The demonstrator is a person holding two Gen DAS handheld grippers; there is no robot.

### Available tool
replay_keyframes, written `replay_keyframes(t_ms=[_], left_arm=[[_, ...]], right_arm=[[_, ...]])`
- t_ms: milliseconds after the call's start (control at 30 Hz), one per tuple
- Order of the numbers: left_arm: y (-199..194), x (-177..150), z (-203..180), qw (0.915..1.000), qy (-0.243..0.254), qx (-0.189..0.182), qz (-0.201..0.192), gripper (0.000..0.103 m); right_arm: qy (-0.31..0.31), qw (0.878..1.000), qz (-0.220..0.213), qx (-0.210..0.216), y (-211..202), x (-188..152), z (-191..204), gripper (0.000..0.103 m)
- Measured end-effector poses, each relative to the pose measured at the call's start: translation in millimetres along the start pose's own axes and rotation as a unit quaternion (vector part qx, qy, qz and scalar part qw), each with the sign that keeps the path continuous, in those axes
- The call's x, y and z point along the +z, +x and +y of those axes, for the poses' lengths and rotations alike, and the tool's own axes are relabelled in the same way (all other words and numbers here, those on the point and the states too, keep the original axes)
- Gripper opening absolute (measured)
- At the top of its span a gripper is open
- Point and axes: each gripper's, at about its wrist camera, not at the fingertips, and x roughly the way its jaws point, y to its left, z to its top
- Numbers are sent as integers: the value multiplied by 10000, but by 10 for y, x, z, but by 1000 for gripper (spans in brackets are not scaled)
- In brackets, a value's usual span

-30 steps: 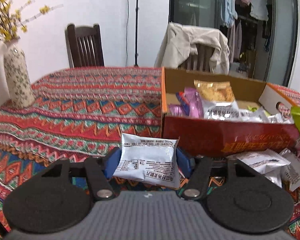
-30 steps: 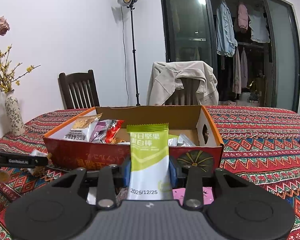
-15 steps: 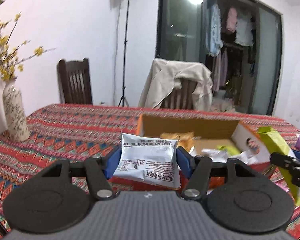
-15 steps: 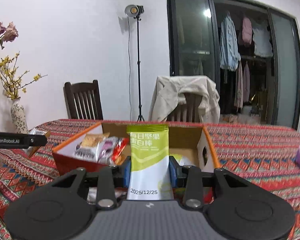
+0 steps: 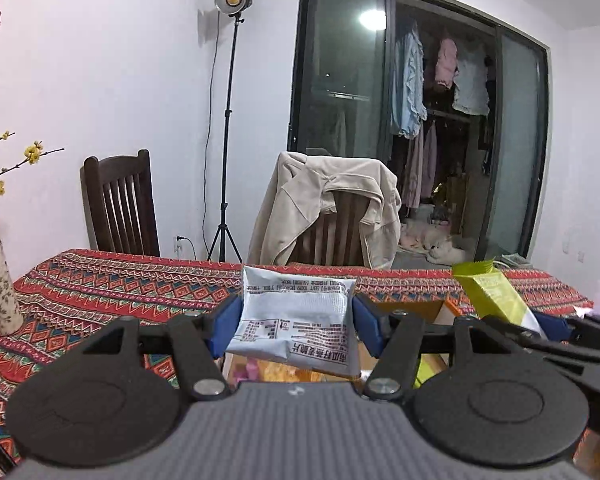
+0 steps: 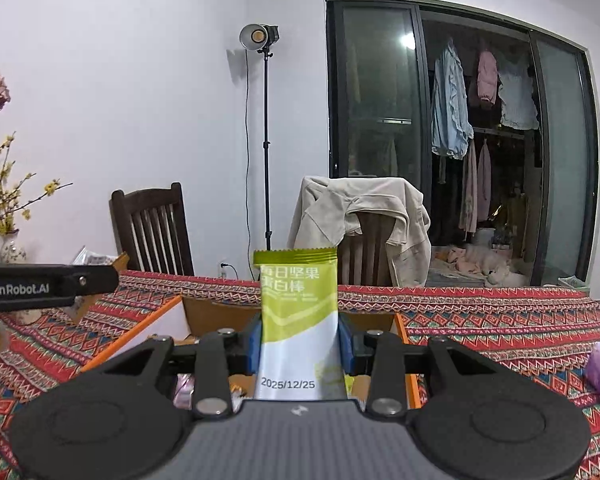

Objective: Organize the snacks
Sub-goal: 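Carry both packets over the box and open both grippers to drop them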

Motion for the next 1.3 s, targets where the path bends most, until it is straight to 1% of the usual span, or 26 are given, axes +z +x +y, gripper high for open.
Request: replay_keyframes(t_ms=[167,367,533,600,833,867,900,933,967,1000,1033,1067,1100,1133,1167,1233,1300], left_arm=[[237,62,-44,9998,-151,89,42,62],[530,63,7,9995,-245,171,54,62],[670,-67,68,9994,-274,194,85,62],[743,-129,59,9995,-168,214,161,62],[872,-249,66,9991,-111,233,332,62],[871,-259,60,9991,-94,237,335,63],[866,-269,57,9992,-87,230,324,68],[867,-268,61,9992,-110,245,310,73],[868,-271,63,9990,-156,295,285,82],[864,-283,69,9991,-186,285,256,87],[867,-295,71,9991,-209,251,261,90],[876,-299,79,9990,-246,248,290,102],[882,-307,89,9987,-301,261,303,103],[886,-316,100,9985,-346,294,291,103],[893,-314,106,9984,-359,301,302,103],[917,-316,119,9980,-388,357,354,103],[924,-326,134,9978,-410,373,372,103]], right_arm=[[151,9998,-2,-111,227,47,-51,36],[189,9996,0,-218,474,-41,-133,36],[198,9996,85,-173,641,-168,-181,36],[191,9996,141,-166,691,-209,-198,36],[235,9992,287,-146,770,-289,-243,36],[232,9992,305,-139,776,-295,-244,36],[224,9992,321,-123,781,-293,-248,37],[221,9991,333,-109,777,-297,-248,38],[239,9991,339,-93,781,-303,-259,42],[292,9991,300,-67,774,-312,-275,43],[339,9990,300,-45,774,-318,-292,54],[389,9987,312,-39,781,-320,-309,71],[433,9986,310,-36,787,-326,-323,80],[474,9984,304,-20,789,-336,-337,93],[502,9983,312,-4,792,-343,-342,99],[509,9981,343,-12,801,-348,-342,103],[459,9983,345,-63,805,-358,-328,103]])
